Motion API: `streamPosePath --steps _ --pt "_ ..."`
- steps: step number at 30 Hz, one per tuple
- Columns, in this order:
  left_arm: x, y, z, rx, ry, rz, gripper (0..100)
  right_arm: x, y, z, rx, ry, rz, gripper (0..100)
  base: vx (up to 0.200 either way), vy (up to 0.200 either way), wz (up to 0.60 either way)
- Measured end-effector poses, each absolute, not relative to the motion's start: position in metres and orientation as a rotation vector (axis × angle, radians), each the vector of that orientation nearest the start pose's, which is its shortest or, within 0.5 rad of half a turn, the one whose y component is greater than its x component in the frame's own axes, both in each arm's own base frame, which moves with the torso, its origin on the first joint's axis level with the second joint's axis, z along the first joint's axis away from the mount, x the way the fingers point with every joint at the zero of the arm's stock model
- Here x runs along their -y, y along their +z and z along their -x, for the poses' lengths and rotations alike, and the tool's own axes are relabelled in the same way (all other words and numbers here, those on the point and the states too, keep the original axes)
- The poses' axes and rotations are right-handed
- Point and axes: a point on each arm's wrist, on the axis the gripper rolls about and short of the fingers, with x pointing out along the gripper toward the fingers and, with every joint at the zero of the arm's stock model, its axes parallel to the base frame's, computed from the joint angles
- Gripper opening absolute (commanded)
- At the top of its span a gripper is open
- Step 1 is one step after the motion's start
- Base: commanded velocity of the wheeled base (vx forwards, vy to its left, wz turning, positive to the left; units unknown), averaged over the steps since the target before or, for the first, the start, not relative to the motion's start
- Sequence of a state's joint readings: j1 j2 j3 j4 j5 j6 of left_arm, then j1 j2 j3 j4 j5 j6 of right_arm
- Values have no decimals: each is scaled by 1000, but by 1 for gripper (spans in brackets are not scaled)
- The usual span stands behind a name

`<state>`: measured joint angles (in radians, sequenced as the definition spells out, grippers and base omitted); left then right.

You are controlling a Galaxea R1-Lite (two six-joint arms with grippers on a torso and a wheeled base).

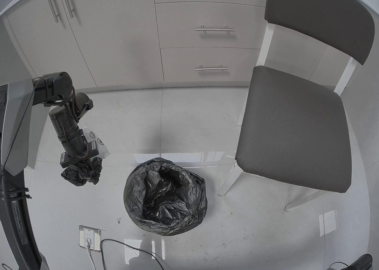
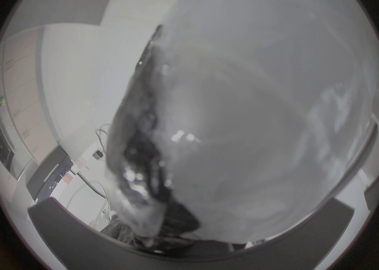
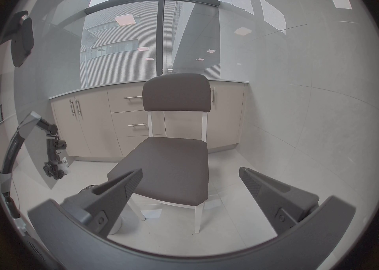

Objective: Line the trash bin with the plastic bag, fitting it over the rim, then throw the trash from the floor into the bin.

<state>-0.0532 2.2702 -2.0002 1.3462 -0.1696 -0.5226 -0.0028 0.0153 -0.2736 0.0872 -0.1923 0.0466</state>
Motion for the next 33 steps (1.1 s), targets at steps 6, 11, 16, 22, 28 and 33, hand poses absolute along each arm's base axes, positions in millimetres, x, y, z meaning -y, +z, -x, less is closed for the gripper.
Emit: streamPosePath --steps 6,11,16,22,28,33 --pt "61 193 -334 -1788 62 516 0 4 139 49 169 -209 -26 100 0 0 0" --pt "82 214 -315 -1768 -85 513 0 5 138 49 162 -226 31 100 0 0 0" --pt "108 225 -300 -1764 -174 442 0 5 138 49 161 -229 37 100 0 0 0" --pt "139 226 -286 -1780 -232 339 0 5 138 49 160 -230 39 100 0 0 0" --pt "153 199 -298 -1841 -167 257 0 5 138 49 161 -228 37 100 0 0 0" --pt "156 160 -319 -1930 -90 232 0 5 138 49 161 -223 36 100 0 0 0"
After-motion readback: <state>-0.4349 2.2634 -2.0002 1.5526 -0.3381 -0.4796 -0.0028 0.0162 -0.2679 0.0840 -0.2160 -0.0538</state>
